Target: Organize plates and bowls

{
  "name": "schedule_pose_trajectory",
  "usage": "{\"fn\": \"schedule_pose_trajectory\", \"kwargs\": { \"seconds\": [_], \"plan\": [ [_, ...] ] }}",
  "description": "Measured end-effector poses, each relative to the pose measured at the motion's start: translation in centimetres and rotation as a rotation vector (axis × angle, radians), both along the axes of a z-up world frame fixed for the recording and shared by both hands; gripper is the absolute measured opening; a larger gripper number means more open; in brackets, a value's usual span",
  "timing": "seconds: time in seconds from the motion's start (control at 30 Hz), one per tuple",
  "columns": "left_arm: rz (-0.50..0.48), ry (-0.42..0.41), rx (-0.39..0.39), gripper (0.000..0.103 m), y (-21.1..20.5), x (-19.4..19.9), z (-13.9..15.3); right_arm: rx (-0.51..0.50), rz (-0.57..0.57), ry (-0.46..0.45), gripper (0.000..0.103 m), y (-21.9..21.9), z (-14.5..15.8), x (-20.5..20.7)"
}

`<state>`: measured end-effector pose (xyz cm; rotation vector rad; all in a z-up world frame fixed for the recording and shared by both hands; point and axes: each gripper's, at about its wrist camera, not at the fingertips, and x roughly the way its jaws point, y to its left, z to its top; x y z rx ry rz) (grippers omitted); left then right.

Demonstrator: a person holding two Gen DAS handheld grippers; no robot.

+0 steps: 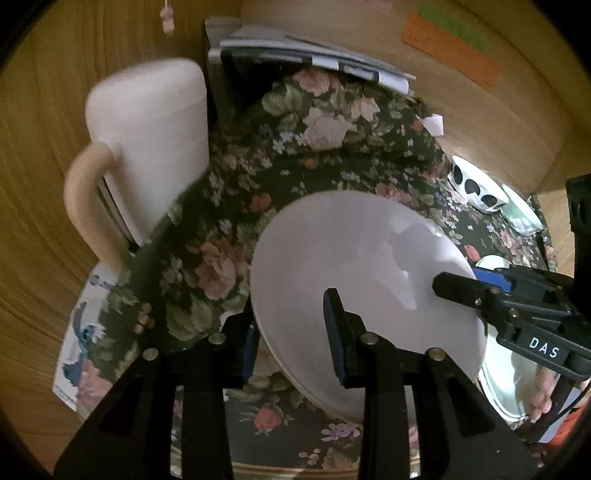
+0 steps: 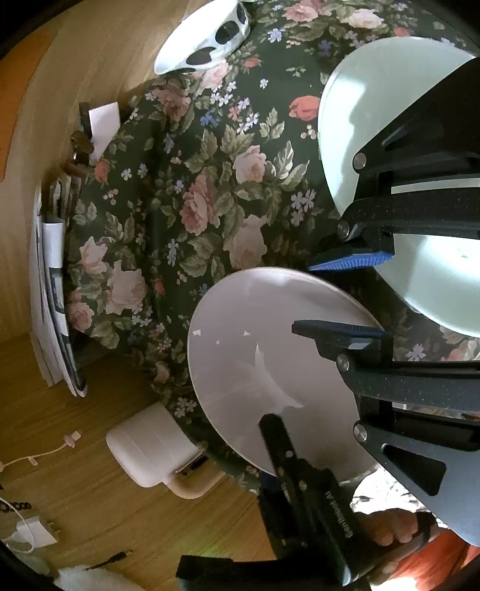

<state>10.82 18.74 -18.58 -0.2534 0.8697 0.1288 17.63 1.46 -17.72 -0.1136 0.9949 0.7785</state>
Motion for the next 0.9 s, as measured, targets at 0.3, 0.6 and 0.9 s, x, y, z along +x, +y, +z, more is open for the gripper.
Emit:
{"fn": "schedule_pose_trajectory", "kwargs": {
  "seconds": [0.3,0.6,0.9],
  "plan": [
    [-0.007,-0.075,0.053,0.048,-0.8,-0.7,3.0,0.048,-0.021,-0.093,0.038,-2.1,3.1,-1.0],
    [-0.052,-0.178,0.116,0.06,-3.7,-0.7,7.1,0.085,-0.103,-0.225,0.055,-6.1,7.1,-1.2],
    [-0.124,-0.262,0.148,0.077,-8.0,1.1,9.9,0.105,-0.199,-0.286,0.064,-11.2,8.7,-0.1]
  ]
}}
